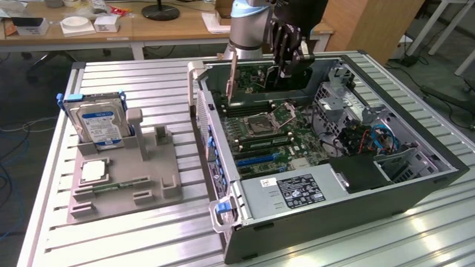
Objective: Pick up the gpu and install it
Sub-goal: 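Insert the gpu into the slot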
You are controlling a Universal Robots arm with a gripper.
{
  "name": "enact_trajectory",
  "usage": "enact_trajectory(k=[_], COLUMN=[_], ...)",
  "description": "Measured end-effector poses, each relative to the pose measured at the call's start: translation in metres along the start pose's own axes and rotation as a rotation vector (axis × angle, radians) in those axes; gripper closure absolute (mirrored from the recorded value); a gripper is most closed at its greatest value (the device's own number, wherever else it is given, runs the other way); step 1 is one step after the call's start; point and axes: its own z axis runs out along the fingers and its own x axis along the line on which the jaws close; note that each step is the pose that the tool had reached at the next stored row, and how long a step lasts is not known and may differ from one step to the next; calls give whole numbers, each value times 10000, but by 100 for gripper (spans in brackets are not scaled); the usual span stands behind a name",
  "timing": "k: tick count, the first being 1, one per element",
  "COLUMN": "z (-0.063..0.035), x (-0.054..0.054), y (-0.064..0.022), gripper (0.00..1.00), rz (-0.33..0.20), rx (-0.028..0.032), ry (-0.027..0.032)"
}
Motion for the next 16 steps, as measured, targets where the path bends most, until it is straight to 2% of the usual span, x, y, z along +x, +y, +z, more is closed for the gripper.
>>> enact_trajectory(k=[16], z=[151], x=[24], y=[0], gripper=[73], rz=[-22], rx=[3], ry=[7])
